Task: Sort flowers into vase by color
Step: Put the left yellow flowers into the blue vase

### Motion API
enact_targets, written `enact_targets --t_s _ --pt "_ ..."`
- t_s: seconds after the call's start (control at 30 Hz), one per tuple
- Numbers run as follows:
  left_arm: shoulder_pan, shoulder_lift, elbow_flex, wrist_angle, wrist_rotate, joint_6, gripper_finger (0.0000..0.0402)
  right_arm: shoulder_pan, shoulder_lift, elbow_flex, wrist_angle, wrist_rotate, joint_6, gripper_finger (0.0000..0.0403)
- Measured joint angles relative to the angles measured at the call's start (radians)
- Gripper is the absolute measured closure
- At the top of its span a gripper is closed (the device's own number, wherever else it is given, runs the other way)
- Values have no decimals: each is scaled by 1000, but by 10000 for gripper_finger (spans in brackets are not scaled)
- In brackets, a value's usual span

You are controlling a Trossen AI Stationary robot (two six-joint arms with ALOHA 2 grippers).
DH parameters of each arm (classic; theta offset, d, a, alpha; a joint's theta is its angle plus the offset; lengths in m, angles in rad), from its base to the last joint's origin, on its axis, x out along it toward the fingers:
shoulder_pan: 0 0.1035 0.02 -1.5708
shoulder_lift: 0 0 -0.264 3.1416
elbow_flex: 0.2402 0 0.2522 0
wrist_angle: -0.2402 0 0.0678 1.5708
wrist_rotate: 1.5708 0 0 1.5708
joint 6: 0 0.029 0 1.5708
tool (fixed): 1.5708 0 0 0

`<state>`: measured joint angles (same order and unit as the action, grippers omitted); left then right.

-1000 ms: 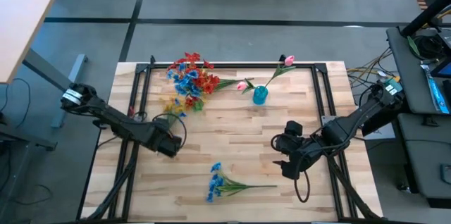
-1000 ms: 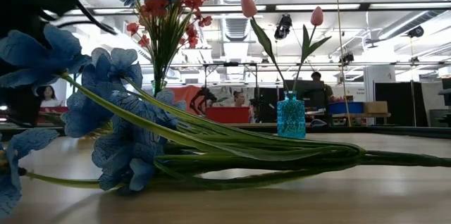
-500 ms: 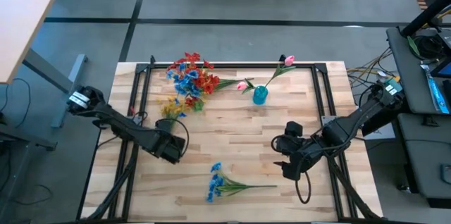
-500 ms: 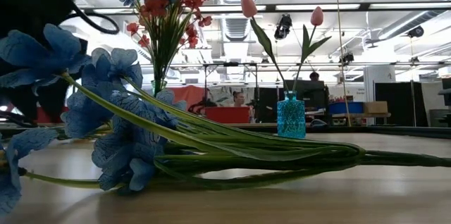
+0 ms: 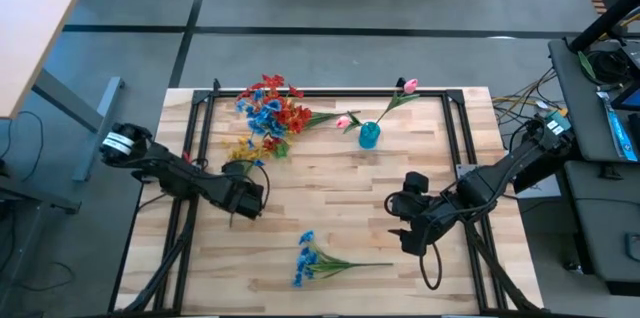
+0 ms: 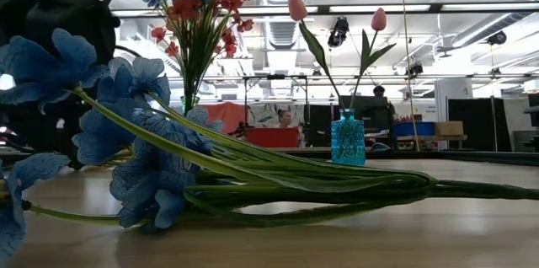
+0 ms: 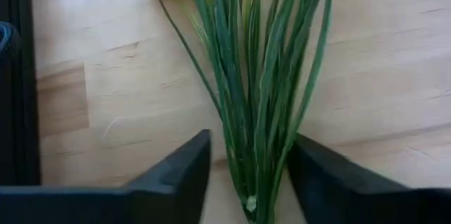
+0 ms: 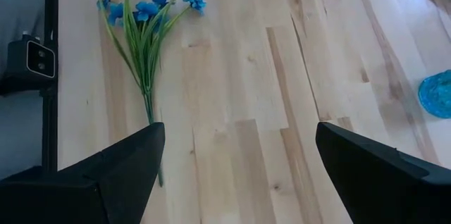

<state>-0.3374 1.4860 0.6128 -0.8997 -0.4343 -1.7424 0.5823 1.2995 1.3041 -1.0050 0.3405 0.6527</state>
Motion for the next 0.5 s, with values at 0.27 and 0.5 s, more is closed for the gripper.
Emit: enact_targets --t_s 0.27,0.5 --pt "-2 -1 38 -36 19 0 386 0 0 0 0 0 -2 42" --pt "-98 -5 168 -204 148 33 396 0 0 -2 0 0 -14 42"
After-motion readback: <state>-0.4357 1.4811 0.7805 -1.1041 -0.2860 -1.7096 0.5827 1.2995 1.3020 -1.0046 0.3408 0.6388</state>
